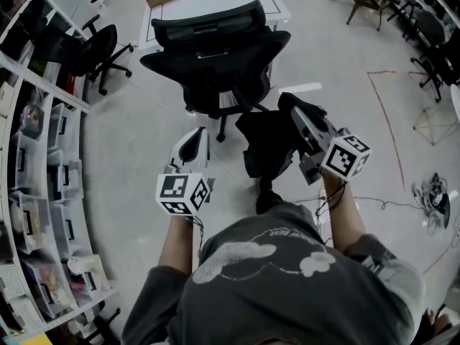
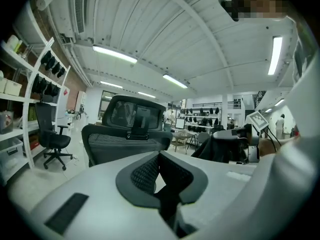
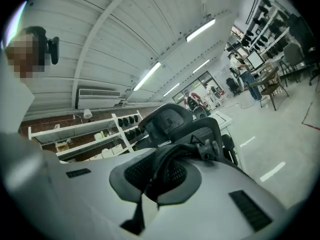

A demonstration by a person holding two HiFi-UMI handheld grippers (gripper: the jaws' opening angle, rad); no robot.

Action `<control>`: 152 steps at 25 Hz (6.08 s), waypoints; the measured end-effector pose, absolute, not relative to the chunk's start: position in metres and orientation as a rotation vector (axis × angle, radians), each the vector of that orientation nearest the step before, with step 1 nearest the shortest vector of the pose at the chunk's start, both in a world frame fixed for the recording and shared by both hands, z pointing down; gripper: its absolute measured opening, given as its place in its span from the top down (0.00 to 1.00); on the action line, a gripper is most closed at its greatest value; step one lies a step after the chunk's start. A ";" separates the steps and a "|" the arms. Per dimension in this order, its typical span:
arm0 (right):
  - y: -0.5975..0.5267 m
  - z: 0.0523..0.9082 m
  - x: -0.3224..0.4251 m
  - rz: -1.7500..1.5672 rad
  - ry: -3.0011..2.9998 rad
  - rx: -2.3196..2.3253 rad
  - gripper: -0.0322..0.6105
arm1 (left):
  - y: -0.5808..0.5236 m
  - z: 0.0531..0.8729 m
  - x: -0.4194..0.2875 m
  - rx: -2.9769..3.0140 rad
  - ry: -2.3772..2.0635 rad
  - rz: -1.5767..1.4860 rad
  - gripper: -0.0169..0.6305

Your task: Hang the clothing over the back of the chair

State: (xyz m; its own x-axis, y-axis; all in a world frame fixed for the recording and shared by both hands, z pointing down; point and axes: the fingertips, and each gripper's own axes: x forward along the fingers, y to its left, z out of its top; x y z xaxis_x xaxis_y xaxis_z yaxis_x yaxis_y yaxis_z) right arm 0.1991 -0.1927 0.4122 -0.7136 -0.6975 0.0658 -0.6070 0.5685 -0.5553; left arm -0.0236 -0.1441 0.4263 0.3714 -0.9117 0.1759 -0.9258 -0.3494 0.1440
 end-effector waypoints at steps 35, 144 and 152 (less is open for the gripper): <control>-0.477 0.363 0.293 -0.589 2.669 -1.185 0.95 | -0.325 0.402 -0.041 2.235 -1.928 0.118 0.97; -0.163 0.274 0.021 0.254 3.061 -0.598 0.95 | -0.161 0.338 -0.130 2.378 -1.892 -0.041 0.97; -0.135 0.292 0.009 0.176 3.078 -0.744 0.95 | -0.127 0.348 -0.132 2.419 -1.775 -0.035 0.97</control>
State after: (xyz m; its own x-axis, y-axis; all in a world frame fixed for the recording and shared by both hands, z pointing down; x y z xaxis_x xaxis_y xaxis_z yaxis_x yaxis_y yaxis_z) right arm 0.0092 -0.1354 0.2918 -0.8894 -0.4571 0.0033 -0.4537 0.8837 0.1150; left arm -0.1316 -0.1268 0.3477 0.3034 -0.9507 0.0647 -0.9474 -0.2937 0.1269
